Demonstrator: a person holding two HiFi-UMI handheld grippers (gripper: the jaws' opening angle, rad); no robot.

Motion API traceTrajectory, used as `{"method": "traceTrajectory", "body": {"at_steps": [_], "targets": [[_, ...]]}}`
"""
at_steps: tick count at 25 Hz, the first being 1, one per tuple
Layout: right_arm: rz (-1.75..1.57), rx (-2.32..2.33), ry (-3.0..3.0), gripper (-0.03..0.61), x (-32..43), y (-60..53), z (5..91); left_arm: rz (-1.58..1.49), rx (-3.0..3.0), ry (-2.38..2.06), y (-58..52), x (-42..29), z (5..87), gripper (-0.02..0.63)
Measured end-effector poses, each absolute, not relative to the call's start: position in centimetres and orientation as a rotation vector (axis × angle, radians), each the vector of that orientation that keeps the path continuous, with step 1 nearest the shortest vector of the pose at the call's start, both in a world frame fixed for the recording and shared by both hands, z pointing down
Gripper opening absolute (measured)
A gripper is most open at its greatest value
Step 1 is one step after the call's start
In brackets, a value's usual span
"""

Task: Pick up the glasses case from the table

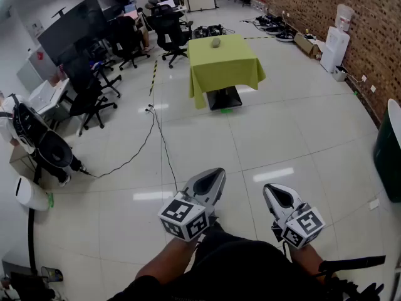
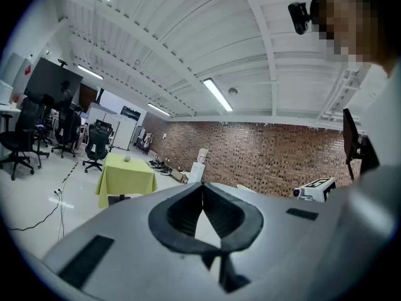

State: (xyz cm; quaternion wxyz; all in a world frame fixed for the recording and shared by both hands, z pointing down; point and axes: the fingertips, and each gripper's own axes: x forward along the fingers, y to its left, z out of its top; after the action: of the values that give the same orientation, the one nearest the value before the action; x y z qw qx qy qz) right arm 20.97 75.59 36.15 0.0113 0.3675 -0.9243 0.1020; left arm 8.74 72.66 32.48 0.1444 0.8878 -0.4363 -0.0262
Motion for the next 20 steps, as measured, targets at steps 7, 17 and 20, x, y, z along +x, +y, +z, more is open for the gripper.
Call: {"method": "traceTrajectory", "body": {"at_steps": [7,17,20], "targets": [[0.360,1.169,-2.876,0.003,22.3,75.8,36.3,-0.057,2.567,-1.240,72.6,10.2,32.2,0.008],[0.410,1.177,-2.878,0.003,22.9,76.0,37.4,-0.029,2.555,-1.243,72.9,10.8,32.8,0.008],[0.420,1.159,-2.881,0.003,22.5,75.7,37.7,-0.031,2.545,-1.257,72.6,10.5,33.0,0.008]]}}
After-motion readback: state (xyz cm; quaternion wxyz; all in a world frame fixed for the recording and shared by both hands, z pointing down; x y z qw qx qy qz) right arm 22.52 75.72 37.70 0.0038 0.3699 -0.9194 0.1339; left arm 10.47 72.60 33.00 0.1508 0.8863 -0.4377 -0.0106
